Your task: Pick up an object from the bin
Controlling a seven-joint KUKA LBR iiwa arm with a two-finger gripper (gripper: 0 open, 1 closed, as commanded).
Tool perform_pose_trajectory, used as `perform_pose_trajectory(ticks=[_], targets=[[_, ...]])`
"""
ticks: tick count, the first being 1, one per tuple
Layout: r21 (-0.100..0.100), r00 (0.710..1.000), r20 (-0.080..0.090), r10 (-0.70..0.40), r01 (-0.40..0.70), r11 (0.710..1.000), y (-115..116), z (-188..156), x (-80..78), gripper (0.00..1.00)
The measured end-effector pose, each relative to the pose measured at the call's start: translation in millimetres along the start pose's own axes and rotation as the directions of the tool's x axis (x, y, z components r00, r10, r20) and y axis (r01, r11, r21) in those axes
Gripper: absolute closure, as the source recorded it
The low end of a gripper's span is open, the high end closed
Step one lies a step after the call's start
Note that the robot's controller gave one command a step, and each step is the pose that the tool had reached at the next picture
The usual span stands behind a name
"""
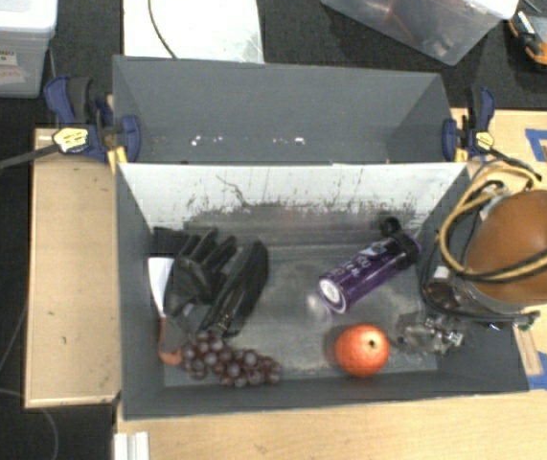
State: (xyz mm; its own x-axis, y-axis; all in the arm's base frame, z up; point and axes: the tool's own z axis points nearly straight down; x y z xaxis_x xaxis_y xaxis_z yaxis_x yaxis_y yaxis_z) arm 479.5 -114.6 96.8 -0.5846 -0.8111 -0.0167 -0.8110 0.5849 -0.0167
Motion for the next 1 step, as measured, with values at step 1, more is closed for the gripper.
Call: perform_pose_trajectory(ticks=[1], targets=[[0.009,1.000,0.003,0.012,-0.012,1.000,-4.1,-3.7,-1.1,1.00]])
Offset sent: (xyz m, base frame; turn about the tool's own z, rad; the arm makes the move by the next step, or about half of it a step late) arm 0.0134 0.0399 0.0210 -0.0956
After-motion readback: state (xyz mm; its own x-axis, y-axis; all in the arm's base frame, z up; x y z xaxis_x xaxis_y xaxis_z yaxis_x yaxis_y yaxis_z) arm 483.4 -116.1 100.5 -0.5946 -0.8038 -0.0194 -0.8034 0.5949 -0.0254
